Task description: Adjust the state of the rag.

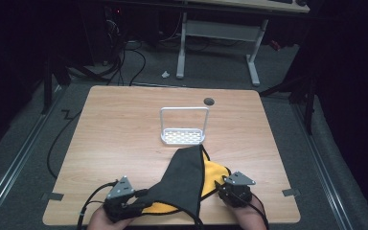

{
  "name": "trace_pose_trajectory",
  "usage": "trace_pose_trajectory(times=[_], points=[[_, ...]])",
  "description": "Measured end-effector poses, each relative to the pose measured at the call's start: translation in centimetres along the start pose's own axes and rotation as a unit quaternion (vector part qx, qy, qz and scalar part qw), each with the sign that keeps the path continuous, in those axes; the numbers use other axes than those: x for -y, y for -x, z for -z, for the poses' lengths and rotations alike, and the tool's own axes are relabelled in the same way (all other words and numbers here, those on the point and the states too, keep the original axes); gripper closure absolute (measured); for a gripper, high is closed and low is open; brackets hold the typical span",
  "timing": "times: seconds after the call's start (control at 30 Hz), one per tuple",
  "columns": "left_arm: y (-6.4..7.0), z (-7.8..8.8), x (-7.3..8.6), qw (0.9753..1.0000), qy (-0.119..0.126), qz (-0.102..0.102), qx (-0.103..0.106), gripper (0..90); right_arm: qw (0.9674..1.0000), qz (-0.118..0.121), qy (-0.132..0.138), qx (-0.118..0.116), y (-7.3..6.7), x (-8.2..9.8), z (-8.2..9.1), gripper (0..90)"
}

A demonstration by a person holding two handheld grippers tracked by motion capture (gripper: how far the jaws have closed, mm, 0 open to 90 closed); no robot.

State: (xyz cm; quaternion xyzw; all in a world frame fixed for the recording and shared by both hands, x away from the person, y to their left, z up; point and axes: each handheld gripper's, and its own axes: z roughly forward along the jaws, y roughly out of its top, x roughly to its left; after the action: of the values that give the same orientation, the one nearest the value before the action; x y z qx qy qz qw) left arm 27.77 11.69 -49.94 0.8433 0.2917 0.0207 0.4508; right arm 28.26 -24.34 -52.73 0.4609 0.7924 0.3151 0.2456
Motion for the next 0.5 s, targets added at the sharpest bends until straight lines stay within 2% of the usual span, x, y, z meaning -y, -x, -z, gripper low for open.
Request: trace_pose_trajectory(times=[0.03,0.07,0.1,0.13,0.2,0.23,0.27,0.33,0.4,0.43,0.47,0.5], points=[[0.3,-1.5,-0.1,0.9996,-0.025,-0.013,0.003,57.7,1.0,-0.002,0.001,0.0,0.0,0.0,0.0,61.8],[0.3,-1.5,-0.1,0.9996,-0.025,-0.013,0.003,58.3,1.0,-0.002,0.001,-0.001,0.0,0.0,0.0,61.8],[0.4,-2.1,0.0,0.999,-0.04,-0.02,0.0,58.3,1.0,-0.002,0.001,-0.001,0.0,0.0,0.0,61.8],[0.5,-2.7,0.5,0.998,-0.057,-0.029,-0.002,64.3,1.0,-0.002,0.001,-0.001,0.1,0.0,0.0,61.8],[0.5,-2.8,0.7,0.9976,-0.061,-0.033,-0.002,78.2,1.0,-0.002,0.001,-0.001,0.1,0.0,0.0,61.8],[0.6,-2.6,0.8,0.9977,-0.055,-0.037,-0.009,78.2,1.0,-0.002,0.001,-0.001,0.0,0.0,0.0,61.8],[0.4,-2.2,0.8,0.9987,-0.039,-0.03,-0.01,84.3,1.0,-0.002,0.001,-0.002,0.1,0.0,0.0,61.8],[-0.2,-1.2,0.7,0.9999,-0.004,-0.007,-0.012,86.3,1.0,-0.002,0.001,-0.003,0.1,0.0,0.0,61.9],[-1.4,0.3,0.7,0.9989,0.035,0.018,-0.026,86.4,1.0,-0.001,0.001,-0.001,0.1,0.0,0.0,62.0],[-3.3,2.0,1.0,0.9948,0.072,0.057,-0.043,86.3,1.0,-0.002,0.001,-0.001,0.0,0.0,0.0,62.0],[-4.4,2.8,1.4,0.9911,0.092,0.082,-0.05,86.2,1.0,-0.003,0.001,0.0,0.0,0.0,0.0,62.0],[-4.4,2.8,1.4,0.9911,0.092,0.082,-0.05,86.1,1.0,-0.003,0.001,-0.001,0.0,0.0,0.0,62.0]])
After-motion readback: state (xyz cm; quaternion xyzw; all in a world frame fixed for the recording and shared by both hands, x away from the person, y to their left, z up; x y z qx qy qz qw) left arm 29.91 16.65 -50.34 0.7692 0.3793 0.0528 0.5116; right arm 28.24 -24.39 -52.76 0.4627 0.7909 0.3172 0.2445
